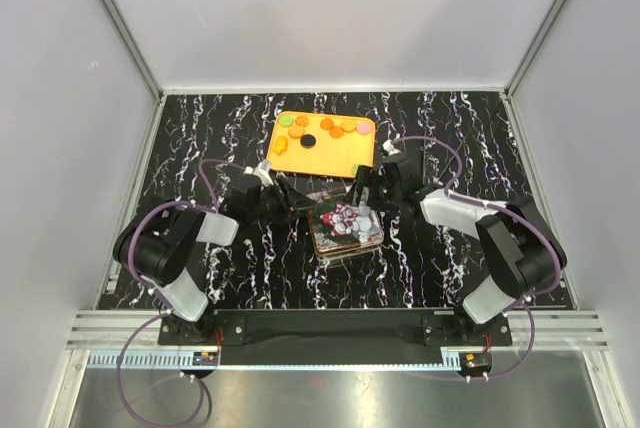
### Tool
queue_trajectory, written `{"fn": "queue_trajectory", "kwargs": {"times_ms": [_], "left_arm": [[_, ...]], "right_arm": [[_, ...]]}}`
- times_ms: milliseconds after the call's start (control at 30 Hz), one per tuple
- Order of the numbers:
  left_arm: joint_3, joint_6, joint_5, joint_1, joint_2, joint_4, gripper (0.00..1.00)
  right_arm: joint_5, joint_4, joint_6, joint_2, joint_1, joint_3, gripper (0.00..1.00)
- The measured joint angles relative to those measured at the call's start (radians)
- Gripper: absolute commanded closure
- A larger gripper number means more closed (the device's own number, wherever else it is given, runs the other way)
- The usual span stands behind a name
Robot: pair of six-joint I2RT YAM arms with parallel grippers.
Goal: Pack the cookies
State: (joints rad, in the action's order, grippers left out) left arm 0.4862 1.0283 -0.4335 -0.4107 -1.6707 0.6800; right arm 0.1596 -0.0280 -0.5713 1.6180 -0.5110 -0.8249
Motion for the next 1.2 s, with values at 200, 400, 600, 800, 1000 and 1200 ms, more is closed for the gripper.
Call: {"fn": "queue_trajectory", "kwargs": {"times_ms": [200,400,600,800,1000,1200], "left_arm": [[0.056,-0.047,0.001,-0.010,0.020,-0.118,0.67],[0.109,-0.095,0.008,-0.022,0.040,-0.237,0.68],[0.195,-0.169,0.034,-0.030,0.062,-0.414,0.63],[0.270,-0.250,0.097,-0.036,0.104,-0.610,0.46],[0.367,-0.325,0.165,-0.034,0.162,-0.812,0.33],[0.464,-0.384,0.205,-0.034,0.270,-0.948,0.26]], "right_arm": [[0.007,-0.062,-0.050,-0.093,-0.002,0.123,0.27],[0.016,-0.054,-0.080,-0.158,-0.012,0.183,0.44],[0.019,-0.043,-0.101,-0.187,-0.019,0.205,0.33],[0.007,0.051,-0.105,-0.215,-0.026,0.179,0.12],[-0.012,0.183,-0.076,-0.239,-0.010,0.119,0.01],[-0.022,0.262,-0.045,-0.308,0.016,0.056,0.00]]}}
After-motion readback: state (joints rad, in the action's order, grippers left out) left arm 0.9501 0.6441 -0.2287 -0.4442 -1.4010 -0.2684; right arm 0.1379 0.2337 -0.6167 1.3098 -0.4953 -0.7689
